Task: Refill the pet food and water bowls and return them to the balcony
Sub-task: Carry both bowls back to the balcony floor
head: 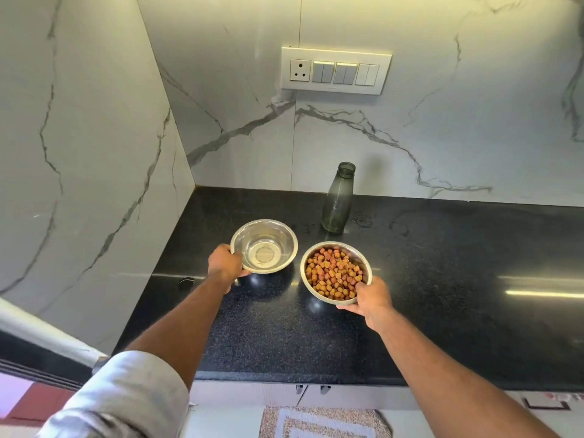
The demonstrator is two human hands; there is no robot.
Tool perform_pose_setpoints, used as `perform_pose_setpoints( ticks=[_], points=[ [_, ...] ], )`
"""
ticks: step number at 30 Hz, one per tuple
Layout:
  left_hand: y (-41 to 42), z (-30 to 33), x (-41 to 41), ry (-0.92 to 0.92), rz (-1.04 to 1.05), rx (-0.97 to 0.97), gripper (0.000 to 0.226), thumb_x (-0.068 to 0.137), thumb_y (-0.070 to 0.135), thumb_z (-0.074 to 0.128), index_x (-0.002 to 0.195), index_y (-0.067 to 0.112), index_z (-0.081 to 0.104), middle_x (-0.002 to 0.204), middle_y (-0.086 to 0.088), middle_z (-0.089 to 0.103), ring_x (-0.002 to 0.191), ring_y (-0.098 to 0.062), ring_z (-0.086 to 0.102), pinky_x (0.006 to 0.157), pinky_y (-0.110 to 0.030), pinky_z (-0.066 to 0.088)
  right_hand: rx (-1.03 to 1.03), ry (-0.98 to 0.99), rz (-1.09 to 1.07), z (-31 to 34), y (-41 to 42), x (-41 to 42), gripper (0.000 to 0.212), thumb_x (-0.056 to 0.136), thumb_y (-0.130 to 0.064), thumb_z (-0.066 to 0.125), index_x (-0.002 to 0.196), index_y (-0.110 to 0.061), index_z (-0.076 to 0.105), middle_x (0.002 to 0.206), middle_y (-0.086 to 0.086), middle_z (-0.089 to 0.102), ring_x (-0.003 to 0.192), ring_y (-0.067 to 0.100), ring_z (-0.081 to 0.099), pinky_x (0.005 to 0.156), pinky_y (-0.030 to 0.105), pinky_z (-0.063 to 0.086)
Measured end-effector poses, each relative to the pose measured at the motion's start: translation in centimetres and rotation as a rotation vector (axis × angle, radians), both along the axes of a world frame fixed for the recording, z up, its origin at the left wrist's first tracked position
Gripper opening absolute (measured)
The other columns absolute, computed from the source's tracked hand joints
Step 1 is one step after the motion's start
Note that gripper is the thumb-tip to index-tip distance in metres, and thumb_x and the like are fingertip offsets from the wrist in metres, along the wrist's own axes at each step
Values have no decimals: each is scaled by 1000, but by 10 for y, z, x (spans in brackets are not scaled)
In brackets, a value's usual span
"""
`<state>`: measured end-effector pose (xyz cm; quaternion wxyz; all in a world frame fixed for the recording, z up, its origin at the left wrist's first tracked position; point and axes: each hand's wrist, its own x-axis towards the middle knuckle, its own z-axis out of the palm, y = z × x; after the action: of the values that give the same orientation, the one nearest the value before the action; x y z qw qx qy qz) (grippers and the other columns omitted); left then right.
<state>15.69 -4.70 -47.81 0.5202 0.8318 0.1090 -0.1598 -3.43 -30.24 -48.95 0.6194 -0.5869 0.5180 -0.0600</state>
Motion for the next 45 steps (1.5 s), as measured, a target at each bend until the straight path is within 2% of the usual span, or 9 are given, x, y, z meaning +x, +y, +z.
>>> perform_pose_setpoints(
  ticks=[6, 10, 14, 19, 22, 30, 38, 43, 45],
  points=[
    [3, -4, -4, 46, 19, -44, 24, 100, 10, 62, 122, 3, 55, 111, -17, 67, 75, -26, 75, 70, -47, 66, -3, -33, -26, -4, 3, 9, 30, 104, -4, 53, 131, -17, 54, 123, 14, 57, 104, 40, 67, 53, 47, 63],
    [8, -8, -13, 44, 40, -54, 31, 101, 9, 61, 129, 3, 49, 119, -18, 63, 72, -23, 73, 63, -42, 66, -10, -39, -34, -3, 5, 9, 29, 104, -6, 54, 131, -17, 55, 121, 13, 58, 100, 38, 68, 51, 45, 63],
    [16, -13, -26, 50, 70, -32, 34, 103, 11, 57, 133, 8, 42, 120, -16, 59, 69, -23, 72, 63, -44, 67, -6, -48, -1, -2, 5, 6, 28, 105, -7, 52, 132, -16, 54, 123, 14, 58, 100, 39, 69, 54, 48, 64],
    [29, -12, -50, 68, 138, -73, 36, 103, 10, 57, 135, 11, 43, 121, -15, 59, 76, -26, 74, 56, -37, 65, -6, -48, 61, -1, 7, 2, 25, 106, -8, 51, 129, -16, 54, 122, 14, 59, 95, 37, 69, 56, 50, 65],
    [39, -9, -69, 73, 195, -119, 34, 101, 8, 60, 132, 10, 47, 120, -15, 61, 77, -27, 74, 51, -33, 62, -13, -50, 119, 2, 10, 1, 28, 106, -7, 51, 132, -16, 54, 124, 14, 58, 99, 38, 68, 58, 52, 65],
    [67, -5, -142, 51, 405, -227, 34, 94, 10, 65, 123, 12, 47, 112, -11, 57, 93, -31, 68, 52, -38, 63, -29, -85, 349, 10, 23, 6, 21, 105, -6, 52, 126, -12, 52, 127, 17, 56, 105, 43, 65, 54, 50, 63],
    [110, -4, -224, -3, 646, -278, 29, 94, 5, 57, 122, 10, 48, 107, -10, 58, 84, -34, 73, 54, -45, 64, -21, -86, 619, 6, 64, 8, 22, 105, -6, 52, 127, -8, 54, 128, 20, 58, 106, 45, 65, 57, 56, 63],
    [153, 1, -281, -89, 788, -307, 27, 94, 2, 53, 120, 6, 46, 117, -21, 57, 86, -38, 72, 48, -43, 60, 17, -83, 784, 1, 116, 4, 23, 106, -6, 51, 128, -11, 54, 126, 20, 60, 101, 43, 68, 59, 56, 64],
    [175, 3, -305, -104, 856, -306, 26, 94, 0, 51, 119, 7, 46, 116, -21, 59, 82, -38, 73, 50, -49, 62, 37, -88, 857, -2, 144, 2, 25, 106, -5, 50, 130, -11, 54, 125, 19, 61, 97, 41, 70, 59, 55, 64]
  ],
)
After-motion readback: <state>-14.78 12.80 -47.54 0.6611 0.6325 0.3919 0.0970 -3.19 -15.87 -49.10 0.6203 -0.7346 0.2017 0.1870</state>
